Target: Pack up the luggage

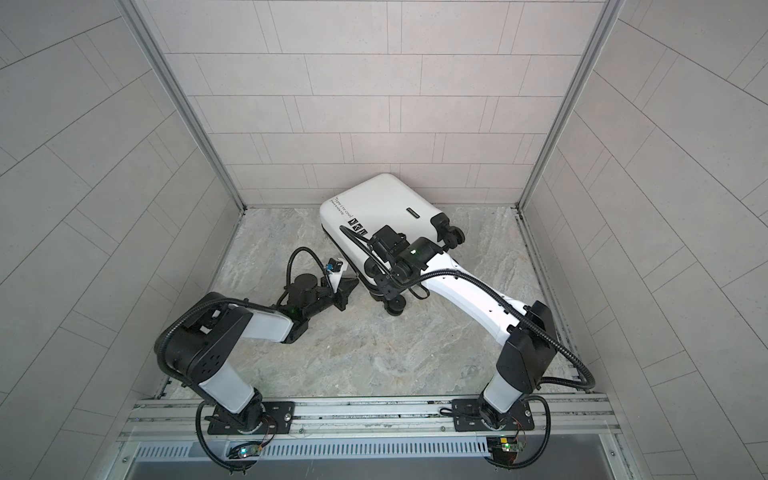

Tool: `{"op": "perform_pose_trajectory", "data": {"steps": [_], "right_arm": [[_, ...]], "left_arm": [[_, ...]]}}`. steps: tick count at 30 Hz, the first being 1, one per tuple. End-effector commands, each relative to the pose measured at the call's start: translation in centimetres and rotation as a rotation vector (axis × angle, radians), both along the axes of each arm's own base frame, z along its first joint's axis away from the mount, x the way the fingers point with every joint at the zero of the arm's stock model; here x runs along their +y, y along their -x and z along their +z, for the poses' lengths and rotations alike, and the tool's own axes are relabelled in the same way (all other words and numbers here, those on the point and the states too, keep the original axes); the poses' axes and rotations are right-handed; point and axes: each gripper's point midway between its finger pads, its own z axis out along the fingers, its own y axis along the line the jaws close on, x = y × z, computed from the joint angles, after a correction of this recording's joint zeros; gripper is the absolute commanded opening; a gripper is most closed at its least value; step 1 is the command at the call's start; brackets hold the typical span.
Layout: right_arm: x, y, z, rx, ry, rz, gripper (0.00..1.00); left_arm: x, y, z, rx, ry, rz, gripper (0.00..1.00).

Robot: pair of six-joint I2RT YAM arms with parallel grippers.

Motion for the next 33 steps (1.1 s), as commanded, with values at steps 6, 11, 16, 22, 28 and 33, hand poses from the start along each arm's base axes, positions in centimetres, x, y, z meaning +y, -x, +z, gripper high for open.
{"op": "perform_pose_trajectory", "data": {"steps": [6,11,16,22,28,33], "right_arm": [[2.3,-1.6,4.3,-0.066,-0.131,-0.006,0.0],[3.3,-2.3,5.0,-0.072,-0.166,-0.002,0.0],[4.2,-2.8,5.9,-0.081,-0.201,0.0,0.0],[4.7,-3.3,6.0,-0.082,-0.213,-0.003,0.0],[5.7,-3.4,5.7,-0.063,-0.249,-0.001,0.0],[6.6,-3.2,5.6,-0.04,-0.298,0.005,0.0]], "left_arm": [[-2.4,3.2,1.0,-0.023,-0.047,-0.13,0.0],[-3.3,4.5,1.7,-0.027,-0.048,-0.162,0.0],[-4.6,5.9,2.8,-0.048,-0.048,-0.194,0.0],[-5.8,7.4,4.3,-0.07,-0.022,-0.234,0.0],[-7.5,8.8,4.9,-0.087,-0.024,-0.276,0.0],[-8.9,10.1,4.9,-0.093,-0.018,-0.308,0.0]]}}
